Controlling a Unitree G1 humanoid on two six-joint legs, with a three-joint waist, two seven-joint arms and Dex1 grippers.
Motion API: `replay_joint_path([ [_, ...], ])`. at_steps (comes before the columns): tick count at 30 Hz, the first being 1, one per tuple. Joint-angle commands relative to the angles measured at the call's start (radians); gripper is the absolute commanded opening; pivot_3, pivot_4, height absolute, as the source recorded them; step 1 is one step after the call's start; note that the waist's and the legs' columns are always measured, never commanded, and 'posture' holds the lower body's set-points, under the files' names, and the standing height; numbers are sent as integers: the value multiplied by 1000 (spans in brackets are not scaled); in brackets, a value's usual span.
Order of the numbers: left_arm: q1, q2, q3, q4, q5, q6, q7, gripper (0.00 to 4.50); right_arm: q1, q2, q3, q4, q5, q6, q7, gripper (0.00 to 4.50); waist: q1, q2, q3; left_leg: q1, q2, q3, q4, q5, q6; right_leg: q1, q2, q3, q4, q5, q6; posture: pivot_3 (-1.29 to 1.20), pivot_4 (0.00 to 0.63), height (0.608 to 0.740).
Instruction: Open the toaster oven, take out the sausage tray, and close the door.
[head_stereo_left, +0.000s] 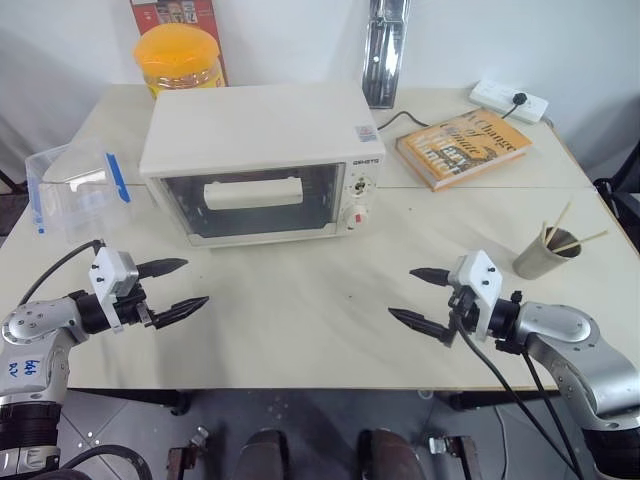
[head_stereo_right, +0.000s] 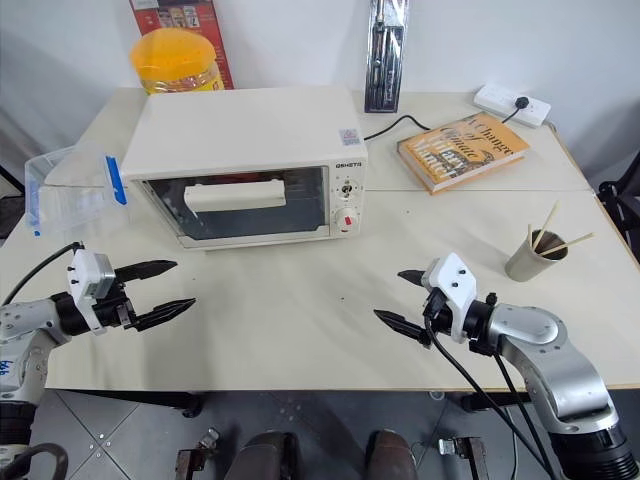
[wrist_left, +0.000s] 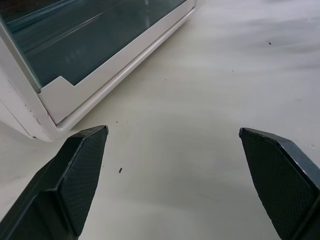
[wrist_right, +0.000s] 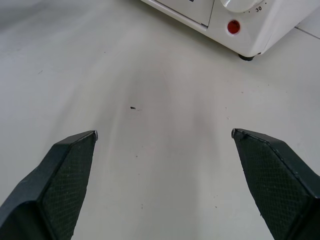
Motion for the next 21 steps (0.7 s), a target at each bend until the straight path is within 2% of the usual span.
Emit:
replay_joint_path([
  [1,16,9,34,-10,-22,9,-4,4476,-23,-18,-19,-26,14,-1,17,4500,0,0,0,0,0,0,0,0,0,0,0,0,0,0,0,0,150,740],
  [8,40,10,63,-45,-27,29,48,4476,-144,3,48,-41,30,65,36,4500,-1,0,0,-1,0,4,0,0,0,-4,0,4,2,0,0,0,150,740],
  [14,24,1,112,-51,-74,77,80,4476,-417,146,161,49,54,135,30,4500,-7,0,0,-1,2,10,0,0,0,-11,1,9,5,0,0,0,150,740],
  [21,38,-6,175,-100,-148,122,94,4476,-666,315,247,295,-20,39,60,4500,-7,-1,0,-1,2,12,0,-1,0,-12,1,10,6,0,0,0,150,740],
])
